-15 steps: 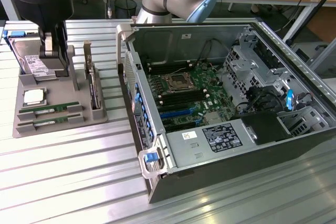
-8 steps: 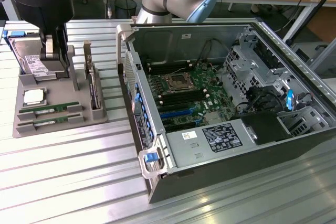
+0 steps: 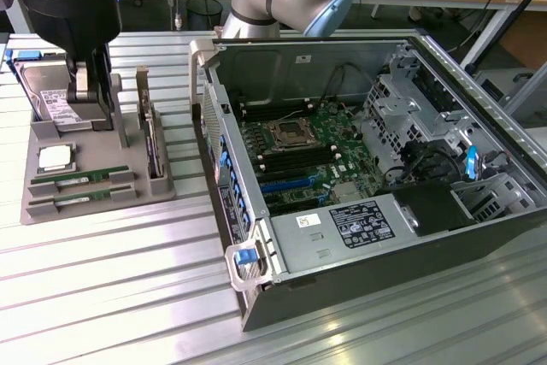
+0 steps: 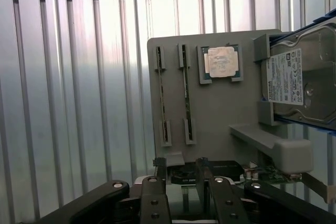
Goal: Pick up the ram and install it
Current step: 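Pick up the ram and move it above insertion slot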
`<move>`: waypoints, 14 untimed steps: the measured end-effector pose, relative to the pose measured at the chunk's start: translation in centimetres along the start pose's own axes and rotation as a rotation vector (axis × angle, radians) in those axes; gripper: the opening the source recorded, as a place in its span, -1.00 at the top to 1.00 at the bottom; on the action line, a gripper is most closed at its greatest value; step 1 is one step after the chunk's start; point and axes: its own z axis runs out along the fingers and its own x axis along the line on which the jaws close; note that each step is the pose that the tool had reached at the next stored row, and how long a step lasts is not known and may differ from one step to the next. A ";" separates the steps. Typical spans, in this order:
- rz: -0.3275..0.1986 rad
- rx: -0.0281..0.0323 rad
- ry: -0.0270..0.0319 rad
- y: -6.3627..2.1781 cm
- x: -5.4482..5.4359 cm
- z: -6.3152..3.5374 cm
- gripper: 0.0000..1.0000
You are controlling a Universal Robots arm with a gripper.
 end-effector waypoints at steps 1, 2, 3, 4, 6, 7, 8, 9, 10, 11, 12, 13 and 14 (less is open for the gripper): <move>0.000 0.0000 0.0000 0.00 0.0 0.06 0.28; 0.000 -0.0001 0.0000 0.00 0.0 0.10 0.28; 0.000 0.0000 0.0000 0.00 0.0 0.17 0.28; 0.000 0.0000 0.0000 -0.01 0.0 0.23 0.28; 0.000 0.0000 0.0000 -0.01 0.0 0.44 0.28; 0.000 0.0000 -0.0001 -0.01 0.0 0.53 0.28; 0.000 -0.0001 0.0000 -0.01 0.0 0.61 0.28; 0.000 0.0000 -0.0001 -0.01 0.0 0.66 0.28; 0.000 -0.0001 0.0000 -0.01 0.0 0.70 0.28; 0.000 -0.0001 0.0000 -0.02 0.0 0.75 0.28; 0.000 -0.0001 0.0000 -0.02 0.0 0.82 0.28; 0.000 0.0000 0.0000 -0.02 0.0 0.93 0.28; 0.000 0.0000 0.0000 -0.02 0.0 1.07 0.28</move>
